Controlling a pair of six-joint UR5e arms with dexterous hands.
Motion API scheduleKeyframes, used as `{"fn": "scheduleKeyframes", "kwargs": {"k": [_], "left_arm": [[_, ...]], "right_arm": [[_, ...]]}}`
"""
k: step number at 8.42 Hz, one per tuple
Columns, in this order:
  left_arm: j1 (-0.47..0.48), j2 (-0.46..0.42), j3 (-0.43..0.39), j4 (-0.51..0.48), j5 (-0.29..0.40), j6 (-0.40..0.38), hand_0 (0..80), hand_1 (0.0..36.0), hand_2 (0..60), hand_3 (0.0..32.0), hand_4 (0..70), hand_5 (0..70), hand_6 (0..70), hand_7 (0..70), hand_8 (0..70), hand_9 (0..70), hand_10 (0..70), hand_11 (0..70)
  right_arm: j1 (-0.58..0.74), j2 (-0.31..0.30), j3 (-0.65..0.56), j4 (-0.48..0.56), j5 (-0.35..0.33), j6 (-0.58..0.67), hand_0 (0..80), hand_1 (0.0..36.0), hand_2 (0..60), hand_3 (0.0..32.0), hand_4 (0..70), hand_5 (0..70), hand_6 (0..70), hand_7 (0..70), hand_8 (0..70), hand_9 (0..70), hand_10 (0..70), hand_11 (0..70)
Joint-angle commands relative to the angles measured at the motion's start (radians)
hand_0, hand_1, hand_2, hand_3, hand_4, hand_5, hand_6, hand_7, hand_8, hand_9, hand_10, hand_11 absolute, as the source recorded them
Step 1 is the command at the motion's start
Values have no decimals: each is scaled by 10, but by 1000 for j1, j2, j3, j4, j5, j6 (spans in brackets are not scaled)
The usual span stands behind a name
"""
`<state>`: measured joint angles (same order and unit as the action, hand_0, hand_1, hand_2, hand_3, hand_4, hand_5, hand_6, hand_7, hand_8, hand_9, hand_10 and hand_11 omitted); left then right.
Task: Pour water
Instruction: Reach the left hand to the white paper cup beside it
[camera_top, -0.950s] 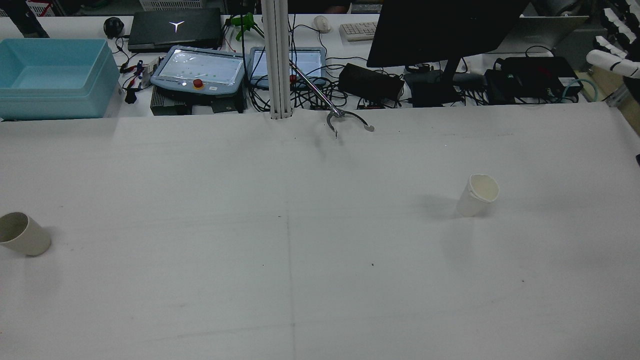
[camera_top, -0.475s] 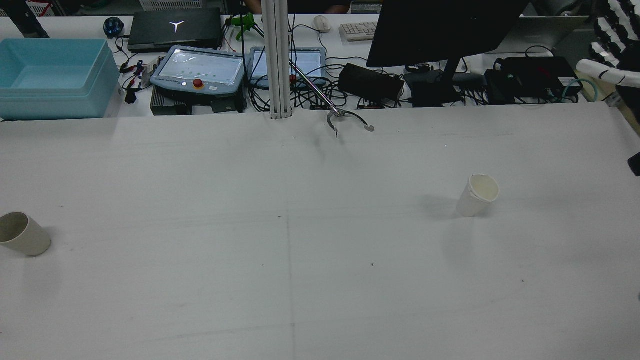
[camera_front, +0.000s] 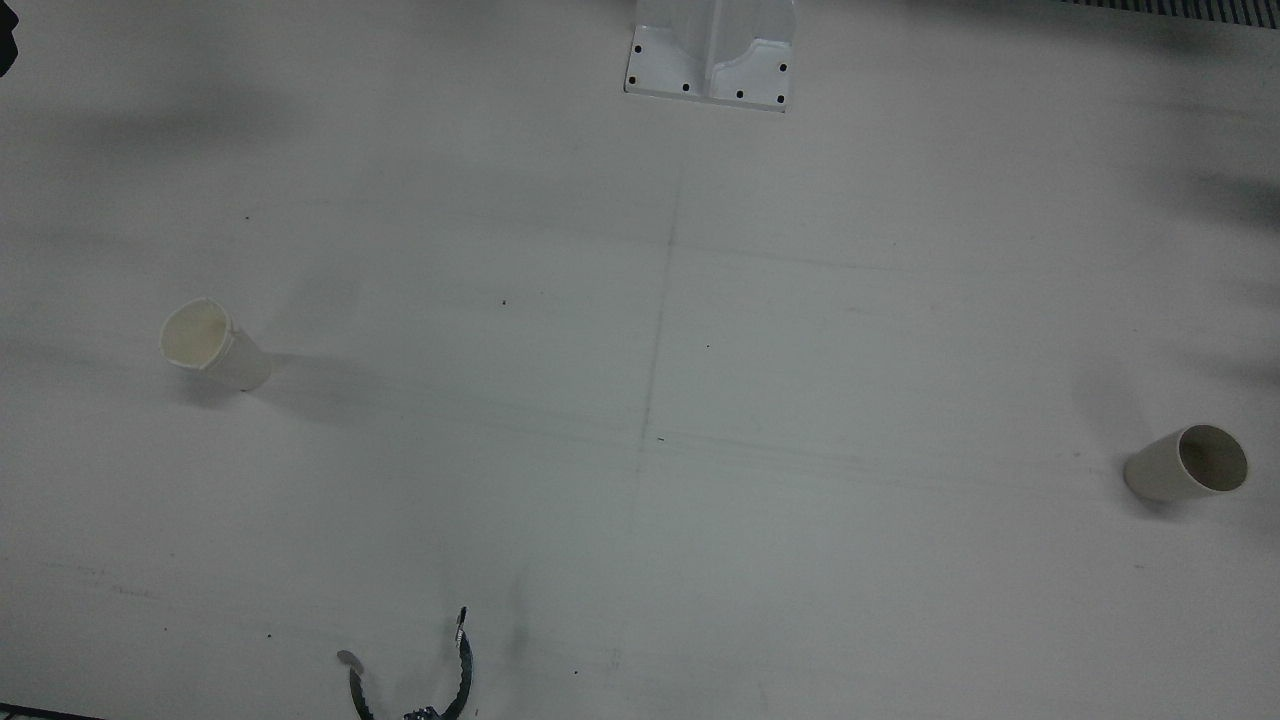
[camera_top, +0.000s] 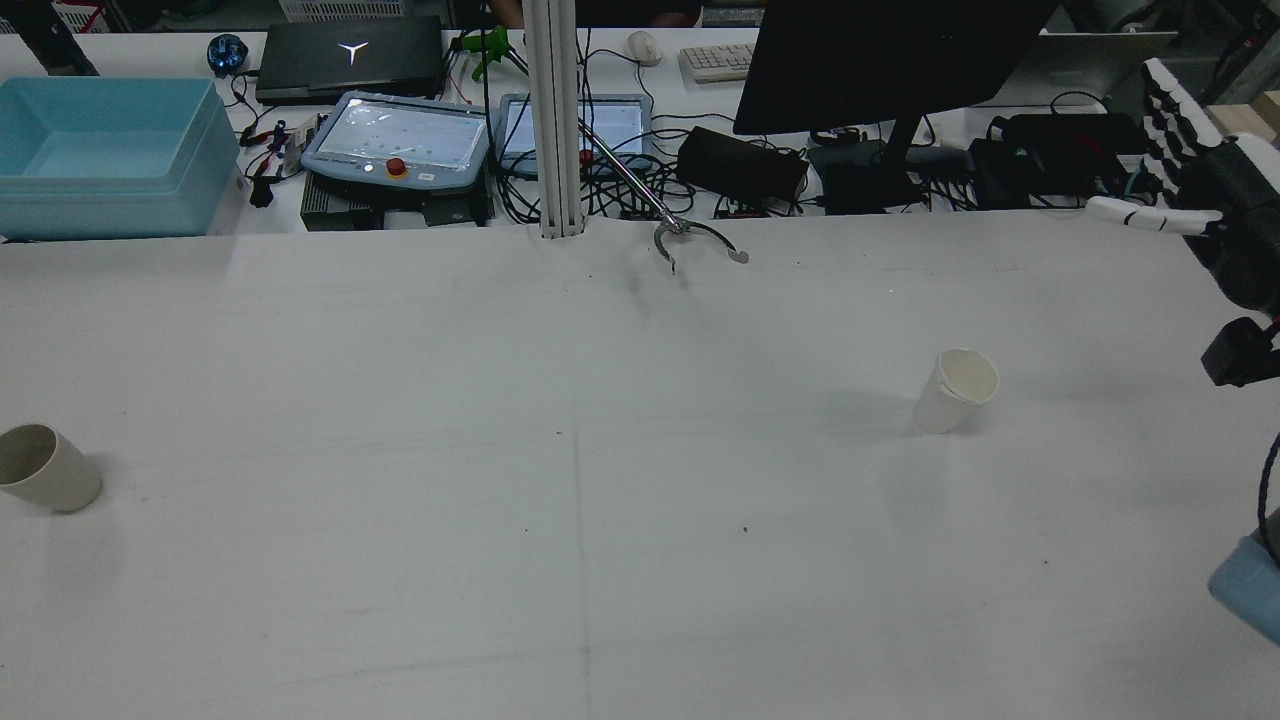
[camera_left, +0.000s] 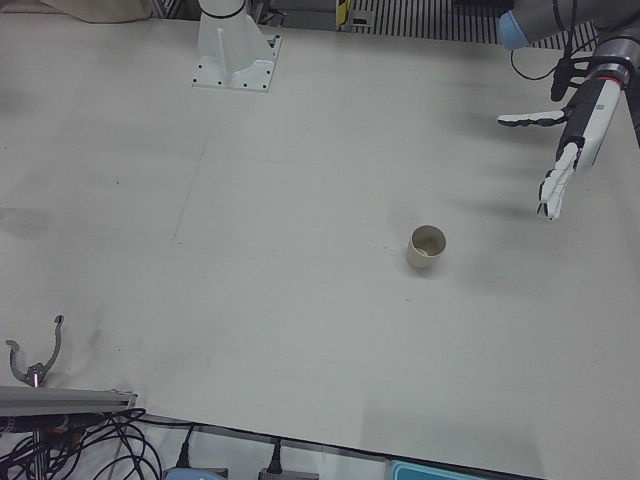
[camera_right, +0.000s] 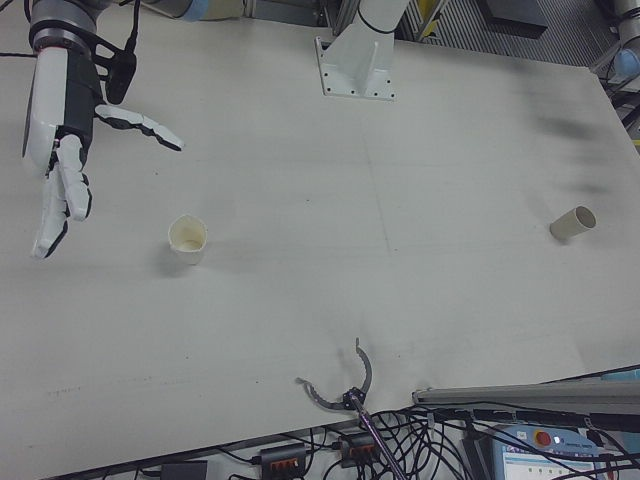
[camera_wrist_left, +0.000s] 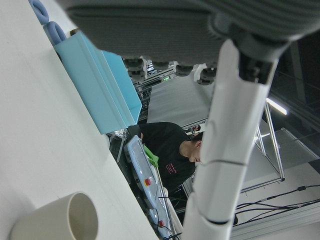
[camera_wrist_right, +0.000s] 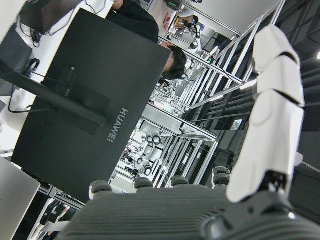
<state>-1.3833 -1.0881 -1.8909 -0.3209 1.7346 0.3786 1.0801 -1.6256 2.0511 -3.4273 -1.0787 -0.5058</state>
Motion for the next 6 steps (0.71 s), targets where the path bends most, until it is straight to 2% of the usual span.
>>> {"fn": "scheduleKeyframes", "kwargs": {"k": [1,2,3,4,5,6], "left_arm": [[16,-6,113,-107,-1,107,800,191,0,0,112,0,23,0,0,0,37,88],[20,-7,115,-104,0,143,800,199,0,0,114,0,24,0,0,0,39,92],[29,-9,118,-99,0,182,800,214,0,0,125,0,31,1,0,0,42,98],[30,-33,137,-90,0,186,800,223,0,0,136,0,38,5,0,0,42,100],[30,-73,127,-58,-3,165,800,235,0,0,144,0,45,12,0,0,45,104],[27,-94,57,18,-47,122,800,255,0,0,152,0,50,17,0,0,45,107]], "right_arm": [[-68,24,-74,2,8,-25,496,208,156,196,0,53,0,0,0,0,0,0],[-77,24,-81,0,8,-26,493,205,158,204,0,53,0,0,0,0,0,0],[-84,29,-95,2,8,-27,490,202,155,188,0,52,0,0,0,0,0,0],[-88,29,-101,14,6,-27,488,199,158,184,0,52,0,0,0,0,0,0],[-92,27,-107,22,5,-27,487,195,154,180,0,51,0,0,0,0,0,0],[-92,24,-108,22,0,-25,487,194,151,174,0,50,0,0,0,0,0,0]]}}
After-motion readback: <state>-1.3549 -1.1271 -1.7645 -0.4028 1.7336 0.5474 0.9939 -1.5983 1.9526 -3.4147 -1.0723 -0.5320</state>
